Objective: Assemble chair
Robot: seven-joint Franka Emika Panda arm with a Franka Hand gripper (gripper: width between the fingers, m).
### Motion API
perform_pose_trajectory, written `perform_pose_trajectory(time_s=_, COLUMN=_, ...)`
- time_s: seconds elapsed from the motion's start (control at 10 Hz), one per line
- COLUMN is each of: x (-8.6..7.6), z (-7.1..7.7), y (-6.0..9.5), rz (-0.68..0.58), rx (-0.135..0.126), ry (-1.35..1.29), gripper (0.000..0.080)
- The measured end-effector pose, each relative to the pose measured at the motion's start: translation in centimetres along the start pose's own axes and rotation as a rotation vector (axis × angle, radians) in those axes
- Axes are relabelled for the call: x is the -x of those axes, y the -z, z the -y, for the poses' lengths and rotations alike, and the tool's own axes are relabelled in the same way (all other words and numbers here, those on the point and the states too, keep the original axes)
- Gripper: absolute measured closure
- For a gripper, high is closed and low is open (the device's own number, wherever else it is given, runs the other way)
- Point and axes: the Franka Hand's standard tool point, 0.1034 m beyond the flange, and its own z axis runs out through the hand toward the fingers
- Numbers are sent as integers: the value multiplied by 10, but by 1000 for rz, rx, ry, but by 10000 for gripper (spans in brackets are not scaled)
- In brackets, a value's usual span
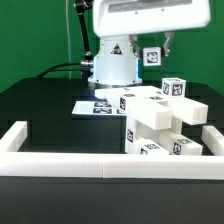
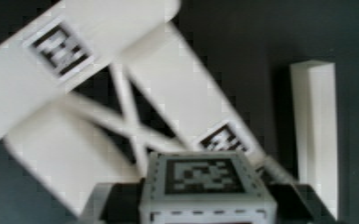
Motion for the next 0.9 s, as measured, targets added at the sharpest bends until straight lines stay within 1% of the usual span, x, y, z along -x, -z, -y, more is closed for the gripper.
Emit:
perform_pose_trajectory(time_s=0.1, x=-5, z=-5, y=-2, rz=-5, rx=13, ry=34, gripper=512)
perform_pose_trajectory(time_s=0.2, x=-9, z=-8, y=-1, rz=-8, rx=14, ry=60, gripper=512)
perform_pose_trajectory(time_s=0.5, x=-8, z=-7, y=-3, rz=-5, rx=15, ry=60, gripper=512)
perform_pose_trajectory(time_s=0.6, x=-10, z=-8, y=-4, rz=-4, rx=17, ry=81, gripper=512)
perform_pose_trajectory(time_s=0.7, x=-24, z=-13, y=-5, rz=-12, rx=24, ry=135, gripper=512)
perform_pose_trajectory(time_s=0.8, x=-35, z=-13, y=-3, rz=-18, rx=28, ry=144, gripper=512)
perform_pose_trajectory(time_s=0.9, x=-39, z=-12, y=-2, rz=-24, rx=30, ry=153, gripper=512)
